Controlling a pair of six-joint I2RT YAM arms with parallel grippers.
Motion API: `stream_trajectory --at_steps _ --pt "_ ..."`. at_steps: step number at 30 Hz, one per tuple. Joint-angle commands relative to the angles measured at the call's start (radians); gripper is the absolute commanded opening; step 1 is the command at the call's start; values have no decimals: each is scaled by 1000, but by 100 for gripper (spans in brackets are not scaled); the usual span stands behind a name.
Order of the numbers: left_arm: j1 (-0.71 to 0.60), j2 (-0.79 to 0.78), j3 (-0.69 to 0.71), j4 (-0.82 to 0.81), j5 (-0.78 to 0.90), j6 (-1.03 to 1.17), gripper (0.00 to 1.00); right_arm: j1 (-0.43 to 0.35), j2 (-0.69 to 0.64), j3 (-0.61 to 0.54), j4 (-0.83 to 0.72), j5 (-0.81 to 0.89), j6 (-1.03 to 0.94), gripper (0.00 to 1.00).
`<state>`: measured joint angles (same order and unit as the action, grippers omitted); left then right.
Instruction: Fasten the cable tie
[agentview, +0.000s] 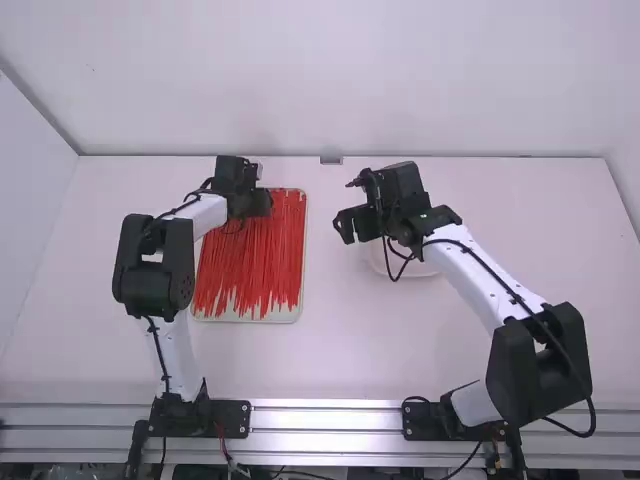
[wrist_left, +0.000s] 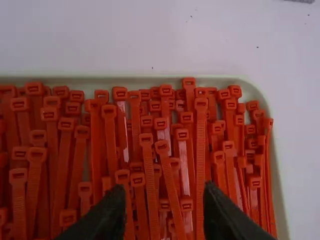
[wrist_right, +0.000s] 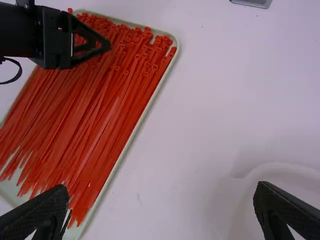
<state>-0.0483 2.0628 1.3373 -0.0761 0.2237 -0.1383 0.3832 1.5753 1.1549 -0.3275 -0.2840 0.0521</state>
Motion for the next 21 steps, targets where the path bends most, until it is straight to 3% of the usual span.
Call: stream_trajectory --at_steps 1,21 --pt "-5 21 -3 -1 -8 -3 41 -3 8 27 -2 -4 -1 99" --pt "-5 65 -3 42 -14 -3 43 -3 8 27 -2 -3 -1 99"
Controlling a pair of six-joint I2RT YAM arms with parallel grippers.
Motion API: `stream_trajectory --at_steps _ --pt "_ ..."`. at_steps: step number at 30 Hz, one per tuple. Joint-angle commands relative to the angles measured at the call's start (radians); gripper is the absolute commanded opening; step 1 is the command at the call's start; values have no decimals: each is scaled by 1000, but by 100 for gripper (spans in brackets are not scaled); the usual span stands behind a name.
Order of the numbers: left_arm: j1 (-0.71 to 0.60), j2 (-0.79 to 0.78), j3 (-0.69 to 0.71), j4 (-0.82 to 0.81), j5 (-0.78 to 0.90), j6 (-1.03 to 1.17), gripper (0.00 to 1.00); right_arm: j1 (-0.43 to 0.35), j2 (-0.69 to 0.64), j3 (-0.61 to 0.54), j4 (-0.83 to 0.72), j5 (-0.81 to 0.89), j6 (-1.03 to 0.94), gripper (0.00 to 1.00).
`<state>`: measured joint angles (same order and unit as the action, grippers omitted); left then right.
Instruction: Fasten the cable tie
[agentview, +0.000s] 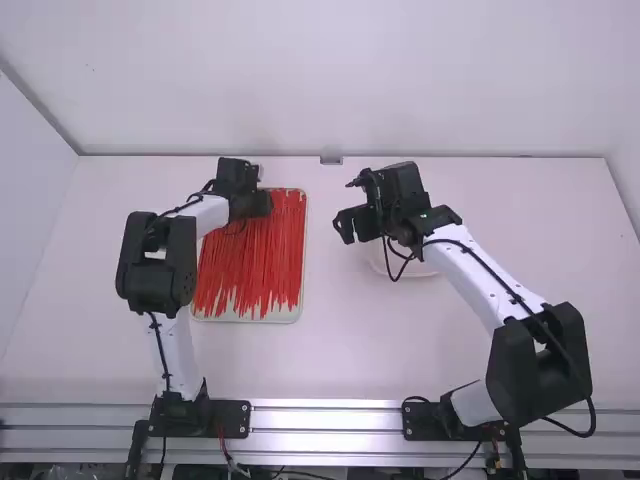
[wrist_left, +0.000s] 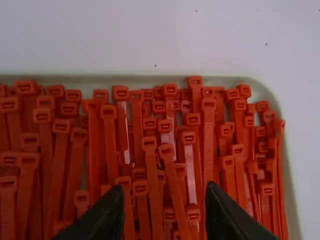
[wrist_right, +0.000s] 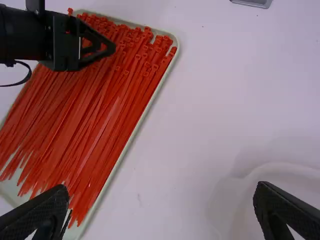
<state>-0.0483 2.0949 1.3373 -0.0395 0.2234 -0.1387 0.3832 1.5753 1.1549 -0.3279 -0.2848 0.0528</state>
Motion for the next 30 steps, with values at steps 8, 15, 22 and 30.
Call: stream_trajectory --at_steps 8,15,22,30 --pt "-5 52 -3 23 -26 -3 40 -3 8 27 -9 -3 -2 99" --pt "-4 52 -3 29 -26 -14 33 -3 8 27 -12 -3 -2 99" --pt "-4 52 -2 44 -26 -14 33 -3 8 27 -13 -3 -2 99" --pt "-4 52 53 -14 -31 -13 31 -2 8 27 -13 -3 -2 98"
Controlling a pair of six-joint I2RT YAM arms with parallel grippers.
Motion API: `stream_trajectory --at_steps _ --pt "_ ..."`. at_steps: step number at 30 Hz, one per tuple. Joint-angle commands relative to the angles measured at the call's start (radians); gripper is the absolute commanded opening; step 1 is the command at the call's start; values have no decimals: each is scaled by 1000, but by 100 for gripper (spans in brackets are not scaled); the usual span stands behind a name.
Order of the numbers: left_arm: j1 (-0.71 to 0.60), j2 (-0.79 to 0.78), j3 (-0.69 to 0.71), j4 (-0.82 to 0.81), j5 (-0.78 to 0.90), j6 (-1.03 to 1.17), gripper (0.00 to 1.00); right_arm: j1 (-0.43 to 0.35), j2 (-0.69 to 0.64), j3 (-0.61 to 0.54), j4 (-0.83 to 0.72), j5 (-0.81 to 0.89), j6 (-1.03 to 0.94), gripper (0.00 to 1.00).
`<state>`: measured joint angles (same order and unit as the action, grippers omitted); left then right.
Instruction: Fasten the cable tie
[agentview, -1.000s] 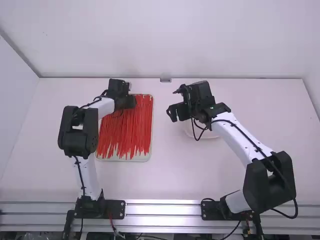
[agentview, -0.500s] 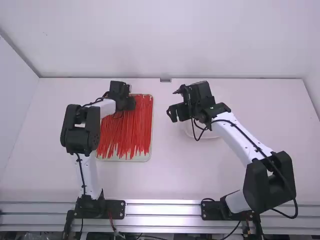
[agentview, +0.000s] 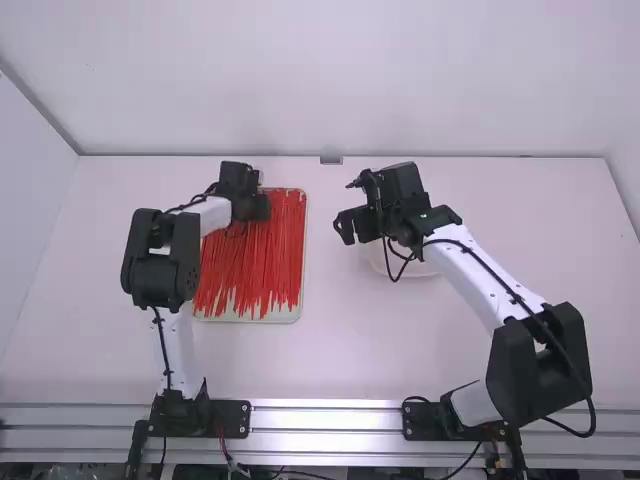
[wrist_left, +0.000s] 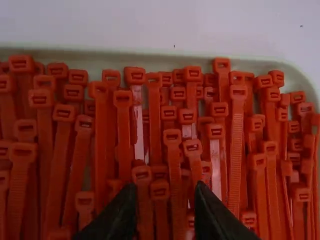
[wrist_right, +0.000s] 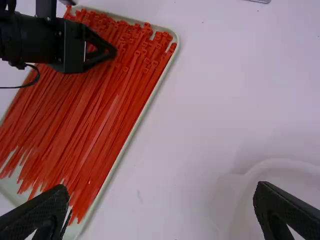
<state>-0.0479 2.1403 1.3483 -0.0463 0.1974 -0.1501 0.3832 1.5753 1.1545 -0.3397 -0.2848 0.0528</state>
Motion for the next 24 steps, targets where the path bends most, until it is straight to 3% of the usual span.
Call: stream_trajectory --at_steps 1,24 --pt "-5 6 42 -8 -6 -1 31 -3 8 28 -1 -3 -2 99" --pt "-11 7 38 -7 -7 2 25 -3 8 28 2 5 -9 99"
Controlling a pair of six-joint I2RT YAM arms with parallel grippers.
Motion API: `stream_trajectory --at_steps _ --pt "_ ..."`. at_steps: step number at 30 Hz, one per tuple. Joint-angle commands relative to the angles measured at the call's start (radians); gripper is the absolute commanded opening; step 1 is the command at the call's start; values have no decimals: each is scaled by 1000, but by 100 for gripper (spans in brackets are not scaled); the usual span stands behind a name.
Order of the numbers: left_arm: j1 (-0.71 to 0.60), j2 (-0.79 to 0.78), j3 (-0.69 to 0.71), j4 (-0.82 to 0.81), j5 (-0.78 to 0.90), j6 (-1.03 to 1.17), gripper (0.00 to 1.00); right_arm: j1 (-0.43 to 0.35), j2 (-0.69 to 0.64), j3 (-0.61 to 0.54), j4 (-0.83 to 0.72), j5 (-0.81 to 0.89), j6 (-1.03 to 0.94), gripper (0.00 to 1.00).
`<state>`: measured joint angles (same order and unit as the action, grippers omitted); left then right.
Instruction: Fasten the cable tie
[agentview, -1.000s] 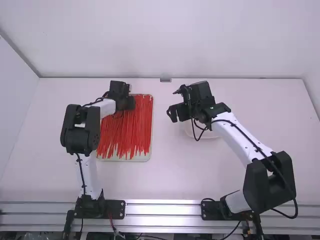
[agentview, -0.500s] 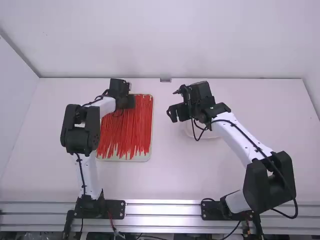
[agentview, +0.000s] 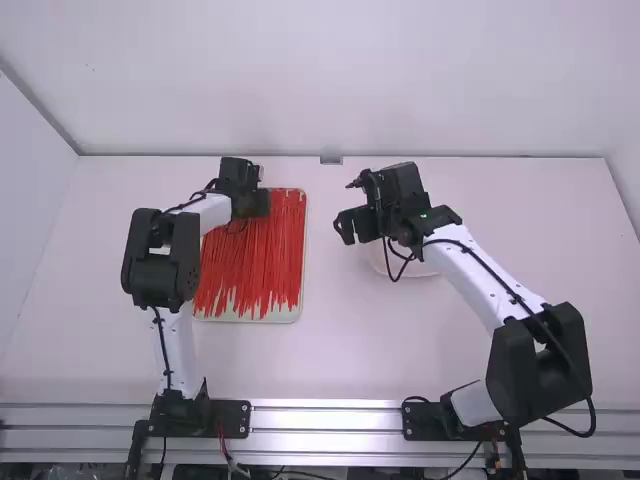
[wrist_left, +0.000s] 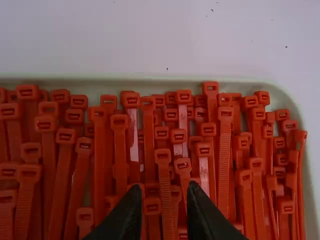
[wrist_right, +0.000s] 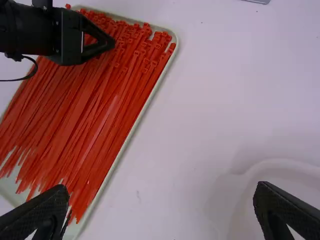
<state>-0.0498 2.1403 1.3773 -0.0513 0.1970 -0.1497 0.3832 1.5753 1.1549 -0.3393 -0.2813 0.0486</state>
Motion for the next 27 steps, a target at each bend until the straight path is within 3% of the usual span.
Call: stream_trajectory --at_steps 1,27 --pt "-9 7 9 -3 -7 2 25 -3 8 27 2 2 -5 98" --pt "-9 13 9 -13 -7 12 23 -3 8 27 2 1 -5 99"
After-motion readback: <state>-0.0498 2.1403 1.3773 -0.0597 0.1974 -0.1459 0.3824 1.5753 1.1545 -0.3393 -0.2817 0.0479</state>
